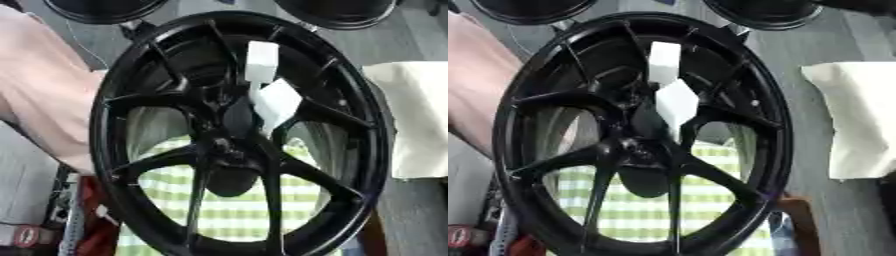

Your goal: Pull the pin out of the wheel hub.

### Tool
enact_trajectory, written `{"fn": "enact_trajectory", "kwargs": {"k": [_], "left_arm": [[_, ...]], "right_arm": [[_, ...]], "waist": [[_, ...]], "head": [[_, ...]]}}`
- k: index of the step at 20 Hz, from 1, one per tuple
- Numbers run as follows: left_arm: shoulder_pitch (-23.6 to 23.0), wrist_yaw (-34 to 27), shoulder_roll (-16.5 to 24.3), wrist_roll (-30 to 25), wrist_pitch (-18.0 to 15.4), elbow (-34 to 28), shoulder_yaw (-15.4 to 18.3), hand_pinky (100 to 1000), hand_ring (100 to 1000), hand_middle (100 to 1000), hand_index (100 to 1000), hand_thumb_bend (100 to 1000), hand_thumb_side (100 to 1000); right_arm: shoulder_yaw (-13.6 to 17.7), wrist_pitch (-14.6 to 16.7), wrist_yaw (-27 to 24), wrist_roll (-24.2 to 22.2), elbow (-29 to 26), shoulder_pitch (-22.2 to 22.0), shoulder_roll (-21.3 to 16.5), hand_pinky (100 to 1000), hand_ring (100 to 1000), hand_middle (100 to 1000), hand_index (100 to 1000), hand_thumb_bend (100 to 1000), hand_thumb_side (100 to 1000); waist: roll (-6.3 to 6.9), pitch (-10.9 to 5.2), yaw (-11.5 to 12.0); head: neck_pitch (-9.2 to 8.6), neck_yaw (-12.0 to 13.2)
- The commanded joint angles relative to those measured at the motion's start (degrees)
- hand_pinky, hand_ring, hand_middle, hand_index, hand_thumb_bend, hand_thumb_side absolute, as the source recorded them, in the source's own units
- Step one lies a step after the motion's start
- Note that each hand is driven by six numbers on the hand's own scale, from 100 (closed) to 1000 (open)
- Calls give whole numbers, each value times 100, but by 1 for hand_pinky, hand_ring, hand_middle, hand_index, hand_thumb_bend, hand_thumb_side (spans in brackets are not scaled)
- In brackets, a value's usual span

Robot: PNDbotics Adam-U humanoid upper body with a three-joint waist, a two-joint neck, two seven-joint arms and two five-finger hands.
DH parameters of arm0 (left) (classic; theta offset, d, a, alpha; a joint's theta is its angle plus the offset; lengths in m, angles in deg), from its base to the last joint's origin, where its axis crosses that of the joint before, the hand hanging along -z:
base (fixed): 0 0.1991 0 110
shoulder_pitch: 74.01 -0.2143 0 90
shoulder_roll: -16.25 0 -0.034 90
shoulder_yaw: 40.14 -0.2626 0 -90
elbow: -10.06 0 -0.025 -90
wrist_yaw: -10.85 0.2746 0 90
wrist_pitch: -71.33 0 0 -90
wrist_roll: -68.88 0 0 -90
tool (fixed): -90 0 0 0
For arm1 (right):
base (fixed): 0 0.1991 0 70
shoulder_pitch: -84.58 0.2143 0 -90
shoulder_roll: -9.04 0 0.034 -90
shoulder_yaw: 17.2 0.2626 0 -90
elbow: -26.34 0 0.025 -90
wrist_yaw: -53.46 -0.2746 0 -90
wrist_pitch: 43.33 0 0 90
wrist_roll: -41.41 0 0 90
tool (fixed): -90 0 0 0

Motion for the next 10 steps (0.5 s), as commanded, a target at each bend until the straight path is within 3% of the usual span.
{"fn": "enact_trajectory", "kwargs": {"k": [1, 7, 10], "left_arm": [[15, 18, 222, -31, 0, -99, 21, 836, 659, 637, 831, 100, 766], [33, 11, 258, -64, 11, -99, -8, 836, 659, 637, 831, 100, 766], [50, 4, 262, -78, 11, -99, -16, 837, 660, 637, 831, 100, 766]], "right_arm": [[-130, 465, 370, -628, -102, 194, -533, 877, 807, 698, 740, 210, 350], [-503, 1651, 733, -1500, -102, 372, -890, 871, 807, 704, 743, 240, 281], [-664, 2083, 723, -1795, -102, 418, -944, 873, 809, 710, 748, 255, 257]], "waist": [[-3, -175, 15], [-64, -185, 66], [-80, -178, 102]], "head": [[16, 27], [-22, 26], [-76, 23]]}}
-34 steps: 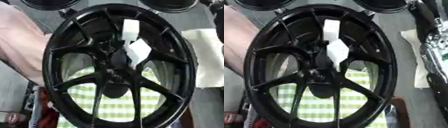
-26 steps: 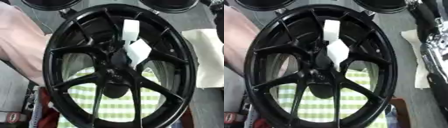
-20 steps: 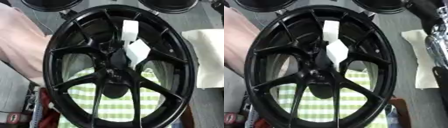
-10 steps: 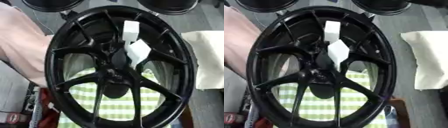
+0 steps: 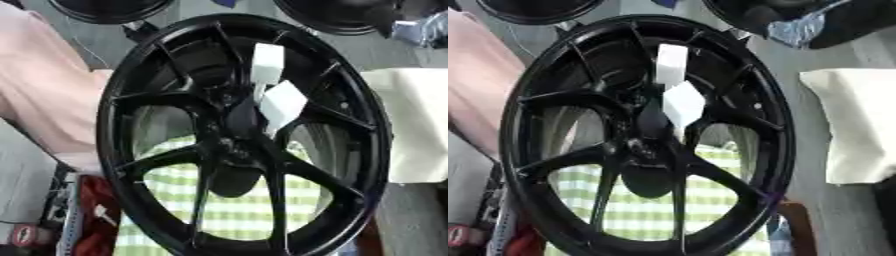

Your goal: Pull the pin out of the wheel hub.

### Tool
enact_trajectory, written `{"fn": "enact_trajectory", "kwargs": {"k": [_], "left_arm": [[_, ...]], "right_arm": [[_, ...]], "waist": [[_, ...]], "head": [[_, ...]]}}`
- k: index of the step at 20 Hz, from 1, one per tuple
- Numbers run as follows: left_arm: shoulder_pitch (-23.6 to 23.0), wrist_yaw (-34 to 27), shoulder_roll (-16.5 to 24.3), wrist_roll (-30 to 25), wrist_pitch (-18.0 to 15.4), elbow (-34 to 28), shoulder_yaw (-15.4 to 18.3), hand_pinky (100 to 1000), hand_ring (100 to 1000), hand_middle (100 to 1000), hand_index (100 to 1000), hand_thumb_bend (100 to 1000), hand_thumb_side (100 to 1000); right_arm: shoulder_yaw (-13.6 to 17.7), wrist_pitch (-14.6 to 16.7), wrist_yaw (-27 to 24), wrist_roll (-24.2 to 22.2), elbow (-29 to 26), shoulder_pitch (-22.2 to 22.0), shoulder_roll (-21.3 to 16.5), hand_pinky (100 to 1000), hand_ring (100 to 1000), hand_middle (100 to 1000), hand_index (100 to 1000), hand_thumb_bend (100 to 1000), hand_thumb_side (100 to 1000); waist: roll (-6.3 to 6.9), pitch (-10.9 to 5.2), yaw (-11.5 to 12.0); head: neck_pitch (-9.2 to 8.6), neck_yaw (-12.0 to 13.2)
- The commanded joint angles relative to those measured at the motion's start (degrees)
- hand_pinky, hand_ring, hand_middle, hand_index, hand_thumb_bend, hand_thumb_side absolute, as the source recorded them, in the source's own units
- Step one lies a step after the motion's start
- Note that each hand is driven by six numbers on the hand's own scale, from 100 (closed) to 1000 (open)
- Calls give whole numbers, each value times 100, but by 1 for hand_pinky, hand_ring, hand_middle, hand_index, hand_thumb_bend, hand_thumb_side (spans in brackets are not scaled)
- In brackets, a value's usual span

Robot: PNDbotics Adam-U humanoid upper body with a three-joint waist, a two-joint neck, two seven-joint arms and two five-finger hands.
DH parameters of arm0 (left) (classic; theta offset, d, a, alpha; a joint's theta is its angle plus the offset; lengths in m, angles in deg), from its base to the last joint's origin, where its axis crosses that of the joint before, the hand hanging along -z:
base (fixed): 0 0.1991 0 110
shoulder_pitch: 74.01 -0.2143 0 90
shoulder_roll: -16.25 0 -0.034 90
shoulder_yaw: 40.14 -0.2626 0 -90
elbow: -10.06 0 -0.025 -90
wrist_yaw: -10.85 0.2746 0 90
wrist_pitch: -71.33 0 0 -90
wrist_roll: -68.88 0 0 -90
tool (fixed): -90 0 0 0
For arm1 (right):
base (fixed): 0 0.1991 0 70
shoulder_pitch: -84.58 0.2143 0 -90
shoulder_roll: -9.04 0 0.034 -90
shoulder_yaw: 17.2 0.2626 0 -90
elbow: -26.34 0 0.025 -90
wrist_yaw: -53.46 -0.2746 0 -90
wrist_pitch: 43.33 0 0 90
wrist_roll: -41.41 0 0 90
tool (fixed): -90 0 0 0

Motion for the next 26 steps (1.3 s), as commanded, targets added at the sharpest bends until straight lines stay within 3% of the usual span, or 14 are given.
{"fn": "enact_trajectory", "kwargs": {"k": [1, 5, 11, 26], "left_arm": [[62, 1, 169, -33, -9, -99, -8, 837, 660, 637, 831, 100, 766], [80, -9, 171, -48, -11, -99, -16, 837, 660, 636, 831, 100, 766], [97, -13, 174, -80, -2, -99, -40, 837, 660, 636, 831, 100, 768], [84, 7, 153, -117, 29, -99, -56, 838, 660, 636, 832, 100, 775]], "right_arm": [[-90, 434, 8, -260, -71, 113, -266, 873, 809, 711, 749, 257, 254], [-291, 699, -73, -351, -71, 85, -315, 872, 812, 717, 760, 301, 238], [-651, 711, -240, -602, -71, 122, -397, 871, 819, 726, 775, 363, 211], [-1258, 120, 22, -764, -71, 546, -312, 814, 775, 775, 858, 438, 151]], "waist": [[12, -145, 22], [0, -129, 58], [-16, -112, 84], [-61, -60, 96]], "head": [[-94, 5], [-145, -7], [-153, -26], [-85, 8]]}}
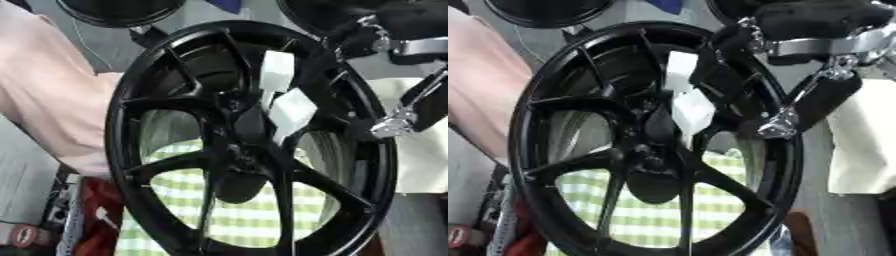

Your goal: Pull the pin out of the wheel hub.

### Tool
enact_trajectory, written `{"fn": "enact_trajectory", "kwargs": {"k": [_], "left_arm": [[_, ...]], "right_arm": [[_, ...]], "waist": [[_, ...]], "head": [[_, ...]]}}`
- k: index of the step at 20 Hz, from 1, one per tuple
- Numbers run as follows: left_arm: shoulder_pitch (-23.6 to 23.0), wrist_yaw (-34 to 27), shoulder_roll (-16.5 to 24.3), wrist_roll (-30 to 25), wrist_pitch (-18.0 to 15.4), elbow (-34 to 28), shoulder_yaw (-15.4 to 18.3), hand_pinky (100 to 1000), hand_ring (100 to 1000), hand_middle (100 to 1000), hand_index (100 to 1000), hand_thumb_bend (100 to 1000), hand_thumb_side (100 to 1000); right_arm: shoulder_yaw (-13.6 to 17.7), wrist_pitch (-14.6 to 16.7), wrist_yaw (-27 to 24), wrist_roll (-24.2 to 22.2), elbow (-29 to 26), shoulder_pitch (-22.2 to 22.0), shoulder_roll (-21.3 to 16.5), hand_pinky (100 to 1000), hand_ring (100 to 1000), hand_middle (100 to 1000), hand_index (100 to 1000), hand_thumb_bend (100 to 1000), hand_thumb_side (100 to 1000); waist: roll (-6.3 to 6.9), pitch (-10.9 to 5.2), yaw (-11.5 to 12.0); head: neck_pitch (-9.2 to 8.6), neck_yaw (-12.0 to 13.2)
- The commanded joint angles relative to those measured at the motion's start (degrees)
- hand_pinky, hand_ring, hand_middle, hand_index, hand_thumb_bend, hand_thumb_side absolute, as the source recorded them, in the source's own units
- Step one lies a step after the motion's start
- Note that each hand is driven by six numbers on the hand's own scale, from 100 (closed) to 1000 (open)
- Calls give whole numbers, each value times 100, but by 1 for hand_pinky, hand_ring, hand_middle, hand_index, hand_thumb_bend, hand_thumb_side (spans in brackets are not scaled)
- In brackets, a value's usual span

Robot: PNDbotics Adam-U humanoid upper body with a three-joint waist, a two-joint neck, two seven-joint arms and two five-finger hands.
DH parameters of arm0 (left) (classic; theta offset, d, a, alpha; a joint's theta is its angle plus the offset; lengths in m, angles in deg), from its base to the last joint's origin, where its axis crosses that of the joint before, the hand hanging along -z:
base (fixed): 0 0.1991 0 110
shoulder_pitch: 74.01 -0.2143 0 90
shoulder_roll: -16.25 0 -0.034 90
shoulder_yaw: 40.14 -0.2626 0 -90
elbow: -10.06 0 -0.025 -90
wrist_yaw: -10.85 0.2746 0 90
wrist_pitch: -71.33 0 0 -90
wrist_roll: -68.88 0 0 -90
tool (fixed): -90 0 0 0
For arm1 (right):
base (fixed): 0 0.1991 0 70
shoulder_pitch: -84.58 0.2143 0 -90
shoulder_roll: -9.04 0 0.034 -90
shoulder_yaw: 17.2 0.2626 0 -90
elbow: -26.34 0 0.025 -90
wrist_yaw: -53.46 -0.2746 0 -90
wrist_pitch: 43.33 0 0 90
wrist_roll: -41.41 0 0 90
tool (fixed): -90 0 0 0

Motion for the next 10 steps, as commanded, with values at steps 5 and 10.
{"fn": "enact_trajectory", "kwargs": {"k": [5, 10], "left_arm": [[55, 24, 135, -27, 5, -99, 9, 838, 660, 636, 832, 100, 778], [64, 42, 116, -36, 10, -99, 8, 839, 658, 636, 832, 100, 783]], "right_arm": [[-72, -238, 227, 1, -69, 161, -51, 785, 741, 790, 864, 441, 151], [-159, -347, 282, -79, -69, 224, 1, 761, 707, 790, 857, 450, 160]], "waist": [[9, -31, 3], [-15, 21, 13]], "head": [[9, 31], [-2, 29]]}}
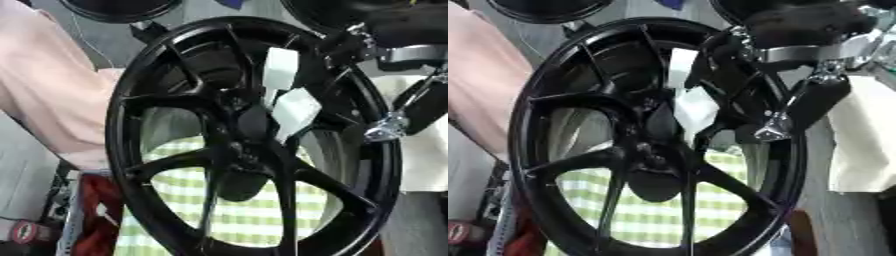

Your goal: Pull the pin out of the wheel hub.

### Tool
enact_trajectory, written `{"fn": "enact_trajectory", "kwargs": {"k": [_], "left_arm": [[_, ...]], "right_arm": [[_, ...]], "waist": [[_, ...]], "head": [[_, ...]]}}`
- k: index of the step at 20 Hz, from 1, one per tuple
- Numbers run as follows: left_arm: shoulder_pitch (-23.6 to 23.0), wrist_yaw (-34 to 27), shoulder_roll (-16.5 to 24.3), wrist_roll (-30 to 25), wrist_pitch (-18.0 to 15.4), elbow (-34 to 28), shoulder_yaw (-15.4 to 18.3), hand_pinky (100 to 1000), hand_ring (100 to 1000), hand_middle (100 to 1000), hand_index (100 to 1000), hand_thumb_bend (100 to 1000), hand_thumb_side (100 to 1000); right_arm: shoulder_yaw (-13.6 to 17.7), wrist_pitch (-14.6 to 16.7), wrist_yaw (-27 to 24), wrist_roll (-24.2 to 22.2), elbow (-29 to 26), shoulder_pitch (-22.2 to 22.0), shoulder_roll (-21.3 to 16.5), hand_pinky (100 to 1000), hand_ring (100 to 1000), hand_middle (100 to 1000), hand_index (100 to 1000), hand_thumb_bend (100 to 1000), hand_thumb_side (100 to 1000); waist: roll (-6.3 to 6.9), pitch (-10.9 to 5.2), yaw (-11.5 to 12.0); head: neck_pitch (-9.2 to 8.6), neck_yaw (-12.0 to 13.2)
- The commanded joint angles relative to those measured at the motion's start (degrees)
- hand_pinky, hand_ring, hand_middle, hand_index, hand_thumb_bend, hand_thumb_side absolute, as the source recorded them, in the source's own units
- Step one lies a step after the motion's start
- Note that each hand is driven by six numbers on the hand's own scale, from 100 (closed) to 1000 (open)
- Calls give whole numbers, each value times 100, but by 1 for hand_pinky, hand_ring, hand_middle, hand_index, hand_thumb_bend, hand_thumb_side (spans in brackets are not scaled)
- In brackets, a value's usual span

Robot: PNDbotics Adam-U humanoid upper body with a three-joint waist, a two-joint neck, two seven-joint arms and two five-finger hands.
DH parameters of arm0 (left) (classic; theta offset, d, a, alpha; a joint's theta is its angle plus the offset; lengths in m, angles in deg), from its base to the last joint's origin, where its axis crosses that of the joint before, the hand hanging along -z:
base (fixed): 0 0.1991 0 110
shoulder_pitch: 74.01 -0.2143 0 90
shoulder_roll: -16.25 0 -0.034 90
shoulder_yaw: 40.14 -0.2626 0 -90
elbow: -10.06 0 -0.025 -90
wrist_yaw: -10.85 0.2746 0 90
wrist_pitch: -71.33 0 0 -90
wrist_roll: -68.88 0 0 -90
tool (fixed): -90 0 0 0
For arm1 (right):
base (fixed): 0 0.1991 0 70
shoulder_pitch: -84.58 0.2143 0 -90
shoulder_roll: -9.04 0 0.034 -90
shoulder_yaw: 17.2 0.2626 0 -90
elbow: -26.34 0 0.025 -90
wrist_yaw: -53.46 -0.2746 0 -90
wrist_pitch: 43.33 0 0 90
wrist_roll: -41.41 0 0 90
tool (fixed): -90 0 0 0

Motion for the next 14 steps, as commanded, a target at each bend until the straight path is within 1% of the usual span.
{"fn": "enact_trajectory", "kwargs": {"k": [1, 8, 9, 14], "left_arm": [[64, 29, 113, -20, -5, -99, 9, 839, 658, 636, 832, 100, 783], [61, 50, 97, -22, 1, -99, 10, 839, 657, 636, 832, 100, 785], [61, 52, 89, -22, 3, -99, 11, 840, 655, 635, 831, 100, 790], [65, 76, 73, -29, 14, -99, 14, 841, 654, 635, 831, 100, 793]], "right_arm": [[26, -75, 78, -36, -69, 119, -75, 762, 705, 791, 857, 452, 161], [26, -186, 120, 50, -69, 146, -33, 774, 717, 790, 854, 450, 166], [34, -213, 100, 78, -69, 144, -15, 855, 837, 805, 844, 453, 166], [26, -433, -41, 222, -69, 165, 25, 851, 832, 800, 835, 455, 174]], "waist": [[19, -68, 8], [2, -33, 17], [-12, -9, 20], [-61, 53, 33]], "head": [[-5, 4], [-14, 14], [-22, 22], [-44, 53]]}}
